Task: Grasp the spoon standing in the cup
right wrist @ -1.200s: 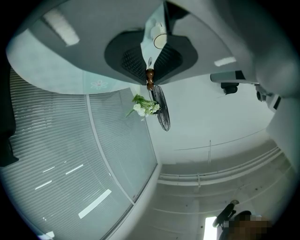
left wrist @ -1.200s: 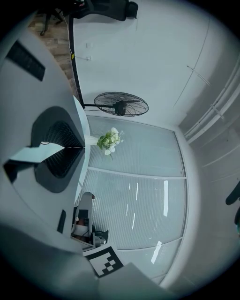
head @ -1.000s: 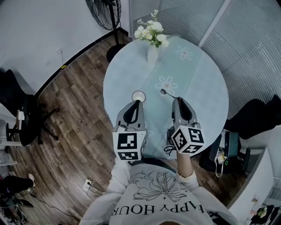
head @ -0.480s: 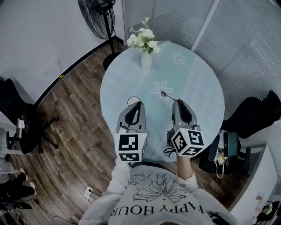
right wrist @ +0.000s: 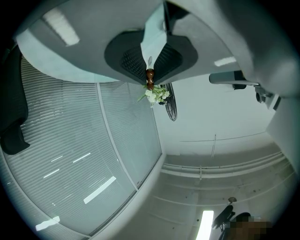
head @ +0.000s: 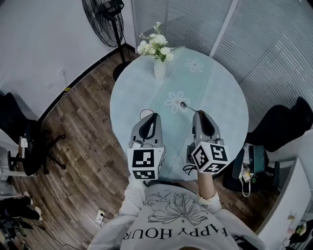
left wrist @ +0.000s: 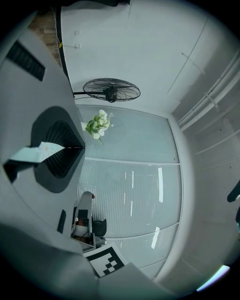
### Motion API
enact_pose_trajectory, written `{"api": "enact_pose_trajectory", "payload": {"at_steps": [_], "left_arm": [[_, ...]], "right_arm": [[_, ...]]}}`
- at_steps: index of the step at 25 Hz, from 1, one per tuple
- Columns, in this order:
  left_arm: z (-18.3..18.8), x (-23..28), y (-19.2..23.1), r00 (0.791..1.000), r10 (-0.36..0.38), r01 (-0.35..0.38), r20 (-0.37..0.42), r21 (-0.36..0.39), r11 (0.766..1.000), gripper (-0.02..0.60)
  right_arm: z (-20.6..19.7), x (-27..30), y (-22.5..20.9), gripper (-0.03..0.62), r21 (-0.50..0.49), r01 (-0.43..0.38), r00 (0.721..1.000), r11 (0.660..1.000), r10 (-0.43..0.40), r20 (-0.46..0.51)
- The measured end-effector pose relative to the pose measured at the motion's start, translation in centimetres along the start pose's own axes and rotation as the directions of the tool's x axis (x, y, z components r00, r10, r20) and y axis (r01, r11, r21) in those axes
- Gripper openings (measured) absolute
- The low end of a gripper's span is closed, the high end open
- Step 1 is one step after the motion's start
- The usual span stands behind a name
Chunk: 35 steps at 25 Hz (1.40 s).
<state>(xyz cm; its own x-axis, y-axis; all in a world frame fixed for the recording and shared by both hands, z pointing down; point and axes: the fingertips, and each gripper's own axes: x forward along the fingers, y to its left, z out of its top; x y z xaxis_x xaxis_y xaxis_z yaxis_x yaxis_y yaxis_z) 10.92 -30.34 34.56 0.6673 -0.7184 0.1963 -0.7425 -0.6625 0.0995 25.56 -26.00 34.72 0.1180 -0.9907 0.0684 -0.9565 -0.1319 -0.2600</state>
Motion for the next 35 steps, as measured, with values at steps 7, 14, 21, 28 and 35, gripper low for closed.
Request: {"api": "enact_pose_trajectory", "payload": {"at_steps": [7, 14, 21, 28, 35], "left_arm": [[0.1, 0.04, -0.07, 1.0, 0.003, -0.003, 0.003, -0.001, 1.0, 0.006], [0.13, -0.05, -0.13, 1.0, 0.002, -0.002, 0.006, -0.002, 1.0, 0.006], [-0.04, -0.17, -0.12, 1.0, 0.006, -0.006, 0.003, -0.002, 1.0, 0.006], [-0.01, 0.04, -0.32, 1.0, 0.004, -0.004, 0.003, -0.002, 1.0, 0.006], [0.09, 0.16, -0.47, 1.0, -0.002, 0.002, 0.004, -0.004, 1.0, 0.006]], "right_arm": [[0.2, -0.21, -0.3, 0.055, -0.005, 0.005, 1.0, 1.0, -0.005, 0.004], [0.14, -0.4, -0.45, 0.055, 0.0, 0.012, 1.0, 1.0, -0.012, 0.005], [-0.07, -0.65, -0.55, 0.055, 0.004, 0.015, 1.0, 1.0, -0.015, 0.002], [-0.06, -0.68, -0.94, 0.055, 0.002, 0.021, 1.0, 1.0, -0.021, 0.0], [0.09, -0.62, -0.92, 0.055, 0.0, 0.021, 1.0, 1.0, -0.021, 0.001]]}}
